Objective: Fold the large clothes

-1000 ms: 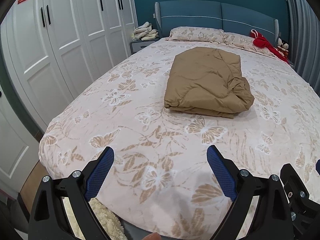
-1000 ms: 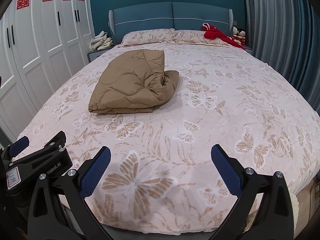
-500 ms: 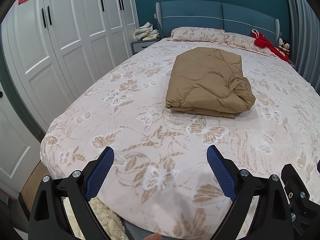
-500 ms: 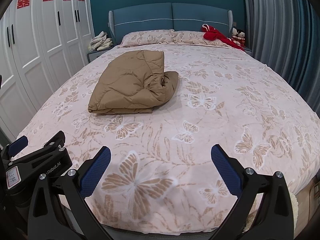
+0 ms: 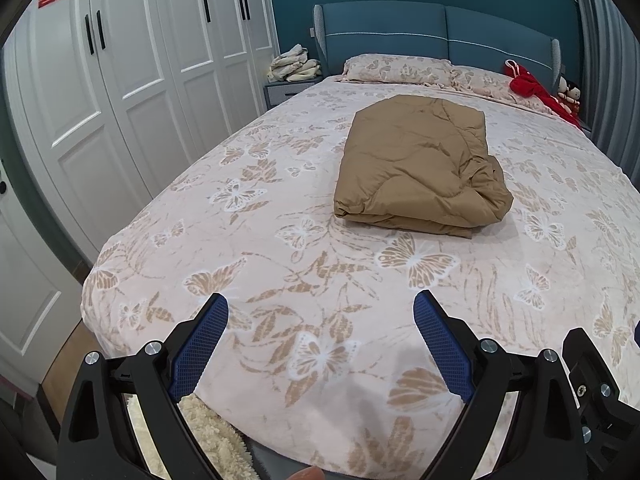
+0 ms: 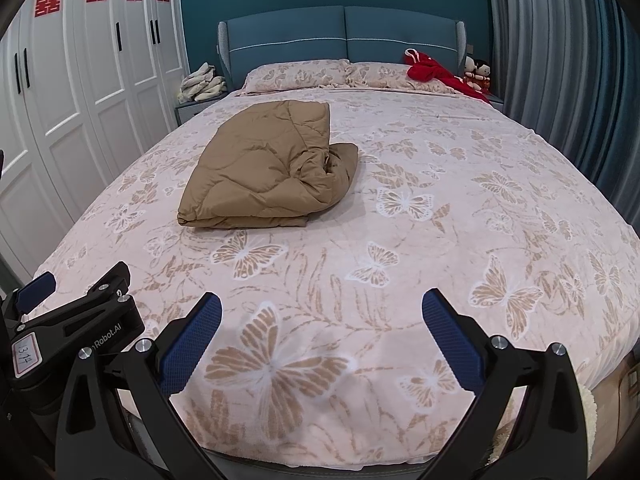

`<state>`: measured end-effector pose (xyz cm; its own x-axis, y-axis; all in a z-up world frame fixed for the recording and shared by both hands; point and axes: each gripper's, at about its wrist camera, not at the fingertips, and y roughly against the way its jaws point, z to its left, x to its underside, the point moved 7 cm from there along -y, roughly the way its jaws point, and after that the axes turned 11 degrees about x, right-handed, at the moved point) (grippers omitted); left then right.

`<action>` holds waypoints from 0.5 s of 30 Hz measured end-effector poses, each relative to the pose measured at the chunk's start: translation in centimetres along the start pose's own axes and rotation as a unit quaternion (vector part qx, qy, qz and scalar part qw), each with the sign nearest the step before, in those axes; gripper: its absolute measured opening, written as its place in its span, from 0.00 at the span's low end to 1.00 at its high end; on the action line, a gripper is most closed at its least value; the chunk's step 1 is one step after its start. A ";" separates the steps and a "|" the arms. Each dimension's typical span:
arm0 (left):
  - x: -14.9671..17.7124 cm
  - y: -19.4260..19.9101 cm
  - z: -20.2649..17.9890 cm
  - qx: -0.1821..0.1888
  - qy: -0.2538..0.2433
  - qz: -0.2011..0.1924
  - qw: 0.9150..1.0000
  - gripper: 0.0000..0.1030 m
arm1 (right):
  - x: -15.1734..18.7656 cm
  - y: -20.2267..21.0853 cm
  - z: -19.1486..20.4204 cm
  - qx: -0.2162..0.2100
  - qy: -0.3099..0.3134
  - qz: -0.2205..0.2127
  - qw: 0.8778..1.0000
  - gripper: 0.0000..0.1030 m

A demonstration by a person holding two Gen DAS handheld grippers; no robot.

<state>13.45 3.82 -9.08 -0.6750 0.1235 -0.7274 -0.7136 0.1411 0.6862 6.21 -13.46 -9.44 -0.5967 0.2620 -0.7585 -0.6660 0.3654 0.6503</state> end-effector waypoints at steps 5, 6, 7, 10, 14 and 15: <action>0.0 0.0 0.2 -0.001 0.001 0.001 1.000 0.89 | 0.0 0.0 0.0 0.000 0.000 0.001 1.000 0.95; 0.0 0.0 0.2 -0.001 0.001 0.000 1.000 0.89 | 0.0 0.0 0.0 0.000 0.000 0.000 1.000 0.95; 0.0 0.0 0.0 -0.001 0.000 0.000 1.000 0.89 | 0.0 0.0 0.0 0.000 0.000 0.000 1.000 0.95; 0.0 0.1 0.2 -0.003 0.001 0.000 1.000 0.89 | 0.0 0.0 0.0 -0.001 0.000 0.000 1.000 0.95; 0.0 0.1 0.4 -0.003 0.000 0.000 1.000 0.89 | 0.0 0.0 0.0 0.000 0.000 0.000 1.000 0.95; 0.0 0.1 0.4 -0.004 0.000 0.000 1.000 0.89 | 0.0 0.0 0.0 0.000 0.000 0.000 1.000 0.95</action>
<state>13.44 4.21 -9.01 -0.6753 0.1242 -0.7270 -0.7146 0.1339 0.6866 6.22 -13.48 -9.48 -0.5974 0.2613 -0.7582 -0.6657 0.3656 0.6505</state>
